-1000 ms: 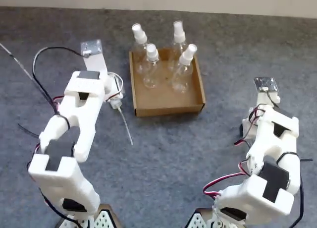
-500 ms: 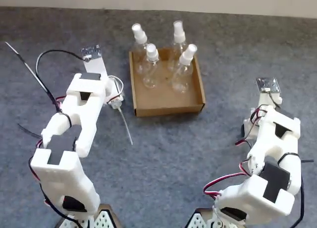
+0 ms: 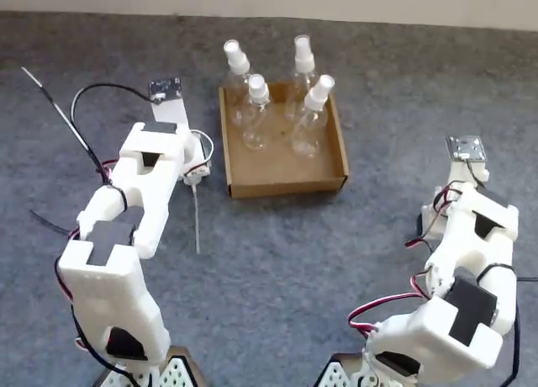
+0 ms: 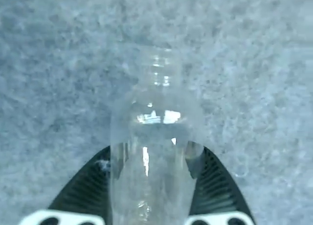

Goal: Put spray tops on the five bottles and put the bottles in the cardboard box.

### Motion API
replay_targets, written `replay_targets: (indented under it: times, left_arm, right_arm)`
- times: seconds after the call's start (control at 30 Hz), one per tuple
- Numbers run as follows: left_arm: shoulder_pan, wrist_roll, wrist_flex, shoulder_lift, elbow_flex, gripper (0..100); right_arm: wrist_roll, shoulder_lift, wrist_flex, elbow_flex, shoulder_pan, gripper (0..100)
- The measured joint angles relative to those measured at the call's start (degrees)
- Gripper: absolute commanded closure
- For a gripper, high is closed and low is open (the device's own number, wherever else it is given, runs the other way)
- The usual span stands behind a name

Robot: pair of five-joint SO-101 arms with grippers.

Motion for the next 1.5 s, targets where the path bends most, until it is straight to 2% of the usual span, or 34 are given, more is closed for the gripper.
replay_targets:
  times: [0.2,0.37,0.47,0.6,0.73,1.1,1.3,1.43,1.5]
  left_arm:
    - [-0.62,-4.4,7.82,-3.25,0.09,88]
    - [-2.02,-7.47,10.64,-7.56,5.01,88]
    - [-1.85,-9.93,10.64,-11.08,10.02,88]
    - [-1.93,-13.19,10.37,-17.23,17.32,87]
    - [-1.93,-15.65,5.71,-20.84,23.56,82]
    - [-1.93,-17.05,3.6,-21.36,24.53,80]
    - [-1.93,-17.14,2.2,-21.36,25.05,89]
    - [-1.93,-17.14,2.11,-21.36,25.93,89]
    - [-1.85,-17.05,1.93,-21.45,26.37,89]
  right_arm:
    - [8.26,0.0,0.0,0.0,3.34,96.3]
    - [9.05,0.0,1.32,-0.09,4.4,83.0]
    - [9.05,0.0,5.63,-0.44,4.13,79.2]
    - [9.14,0.0,10.37,-3.08,3.16,79.2]
    - [7.3,0.0,14.15,-6.51,1.23,78.9]
    - [6.33,0.09,15.56,-8.0,-0.7,78.9]
    - [6.33,0.09,15.56,-8.0,-1.14,79.0]
    - [6.33,0.09,15.56,-8.0,-1.23,79.5]
    - [6.33,0.09,15.56,-8.0,-1.49,83.0]
